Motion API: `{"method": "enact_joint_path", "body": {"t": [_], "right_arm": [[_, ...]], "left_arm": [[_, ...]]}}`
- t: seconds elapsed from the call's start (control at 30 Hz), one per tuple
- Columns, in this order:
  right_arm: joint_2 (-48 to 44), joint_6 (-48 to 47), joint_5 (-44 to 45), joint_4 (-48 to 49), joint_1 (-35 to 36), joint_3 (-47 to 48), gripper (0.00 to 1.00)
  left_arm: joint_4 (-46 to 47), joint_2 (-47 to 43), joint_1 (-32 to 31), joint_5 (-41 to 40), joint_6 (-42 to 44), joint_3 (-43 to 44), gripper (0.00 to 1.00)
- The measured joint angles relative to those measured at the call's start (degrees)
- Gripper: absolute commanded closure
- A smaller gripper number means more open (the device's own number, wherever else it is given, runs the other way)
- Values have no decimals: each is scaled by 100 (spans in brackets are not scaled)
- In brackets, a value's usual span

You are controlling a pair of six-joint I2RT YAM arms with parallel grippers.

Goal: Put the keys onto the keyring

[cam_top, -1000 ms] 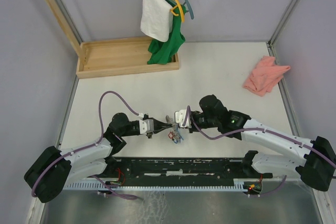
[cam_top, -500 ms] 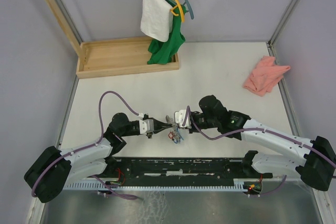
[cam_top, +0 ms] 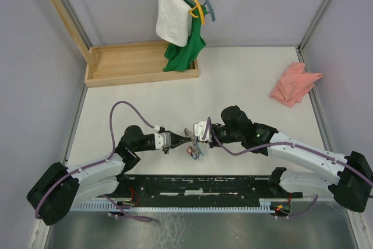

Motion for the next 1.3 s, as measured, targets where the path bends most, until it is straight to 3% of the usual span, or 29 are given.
{"method": "enact_joint_path", "body": {"t": [1.3], "right_arm": [[0,103,192,-11,26,2,99]], "left_arm": [[-22,37,0,-2,0,33,97]]}}
